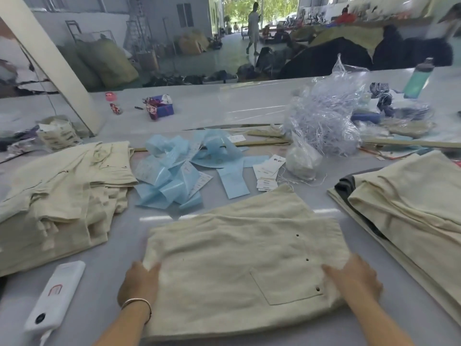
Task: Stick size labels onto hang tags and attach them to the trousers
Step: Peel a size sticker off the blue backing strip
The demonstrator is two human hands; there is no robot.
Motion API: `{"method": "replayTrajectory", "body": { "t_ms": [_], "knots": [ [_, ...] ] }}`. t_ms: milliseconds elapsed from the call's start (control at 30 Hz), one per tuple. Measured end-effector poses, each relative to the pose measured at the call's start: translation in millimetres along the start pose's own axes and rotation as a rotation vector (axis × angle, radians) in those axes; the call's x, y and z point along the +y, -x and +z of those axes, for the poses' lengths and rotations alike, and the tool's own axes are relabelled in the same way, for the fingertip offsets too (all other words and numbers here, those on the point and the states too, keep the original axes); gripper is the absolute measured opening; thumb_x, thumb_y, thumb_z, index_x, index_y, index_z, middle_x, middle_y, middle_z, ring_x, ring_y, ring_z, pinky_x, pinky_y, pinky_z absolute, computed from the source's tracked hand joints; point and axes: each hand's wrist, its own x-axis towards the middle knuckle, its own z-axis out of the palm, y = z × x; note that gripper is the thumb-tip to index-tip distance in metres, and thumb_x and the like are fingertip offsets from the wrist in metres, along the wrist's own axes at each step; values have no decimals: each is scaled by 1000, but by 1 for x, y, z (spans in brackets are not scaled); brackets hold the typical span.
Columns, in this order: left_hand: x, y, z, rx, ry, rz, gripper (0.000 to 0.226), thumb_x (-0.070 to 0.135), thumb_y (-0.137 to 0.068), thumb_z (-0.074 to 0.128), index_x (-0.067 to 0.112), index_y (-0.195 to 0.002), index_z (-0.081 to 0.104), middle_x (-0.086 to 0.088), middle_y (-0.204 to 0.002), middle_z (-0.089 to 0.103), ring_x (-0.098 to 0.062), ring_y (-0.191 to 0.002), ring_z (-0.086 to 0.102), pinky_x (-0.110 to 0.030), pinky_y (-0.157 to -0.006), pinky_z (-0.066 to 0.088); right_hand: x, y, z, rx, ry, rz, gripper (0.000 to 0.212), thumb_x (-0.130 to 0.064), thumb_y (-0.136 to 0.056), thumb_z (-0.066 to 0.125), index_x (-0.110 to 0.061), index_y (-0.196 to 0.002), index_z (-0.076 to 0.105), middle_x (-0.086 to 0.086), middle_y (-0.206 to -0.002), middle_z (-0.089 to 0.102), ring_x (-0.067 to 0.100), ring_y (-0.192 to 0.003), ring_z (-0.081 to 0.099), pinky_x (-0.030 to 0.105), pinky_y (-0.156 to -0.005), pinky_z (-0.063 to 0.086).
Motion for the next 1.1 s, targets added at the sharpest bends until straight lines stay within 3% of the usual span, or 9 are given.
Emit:
{"method": "replayTrajectory", "body": {
  "t_ms": [67,200,367,500,633,733,867,1000,1100],
  "knots": [
    [3,7,2,97,-145,50,44,35,-86,66,6,-115,52,-22,-120,52,-40,-112,49,-48,-86,45,-4,0,-12,-69,-194,-54,22,-28,-81,66,-13,-97,64,4,-84,64,26,-76,60,37,-70,50],
    [29,31,19,126,-86,500,17,11,-80,58,13,-95,66,-13,-102,61,-36,-100,54,-41,-82,44,-32,22,-23,40,-275,-191,12,-13,-77,63,-16,-88,60,1,-72,57,23,-66,53,32,-57,39],
    [91,94,42,-408,389,649,13,14,-89,65,21,-78,64,3,-78,63,-16,-74,61,-29,-73,47,-59,73,5,39,-254,-487,9,-12,-82,61,-17,-89,58,6,-88,61,27,-78,58,37,-66,44],
    [132,138,59,-900,789,479,21,29,-97,59,18,-81,69,3,-78,69,-14,-72,68,-30,-63,55,-54,88,21,-7,-104,-678,24,-19,-84,60,-19,-108,64,-1,-100,66,24,-96,61,35,-79,43],
    [151,146,68,-862,814,450,21,14,-89,69,14,-69,60,-4,-65,59,-16,-64,56,-31,-60,50,-44,85,18,-128,-186,-714,12,-19,-85,60,-15,-92,68,-4,-87,64,19,-86,60,23,-71,38],
    [154,143,76,-781,724,463,14,6,-84,66,6,-71,61,-3,-61,50,-17,-63,43,-31,-62,35,-32,76,12,-162,-298,-740,17,0,-83,61,-8,-92,73,-2,-90,69,11,-85,60,7,-72,38],
    [155,146,83,-745,713,451,17,4,-82,65,7,-68,56,-7,-65,49,-17,-66,42,-30,-64,33,-20,60,-1,145,-496,-513,25,9,-78,61,-10,-93,64,-2,-92,60,12,-79,61,27,-70,53],
    [158,150,82,-753,751,452,11,14,-70,58,11,-72,68,-3,-68,64,-14,-68,55,-32,-67,43,-17,38,-9,-197,-474,-358,16,-19,-81,73,-18,-95,66,-8,-81,65,12,-77,62,18,-64,47],
    [162,154,81,-729,747,499,18,18,-71,60,11,-82,72,-12,-78,70,-13,-72,59,-32,-70,47,-22,34,-12,-357,-584,-306,33,-47,-67,80,-23,-86,69,-8,-77,69,9,-74,65,22,-62,51]
  ]
}}
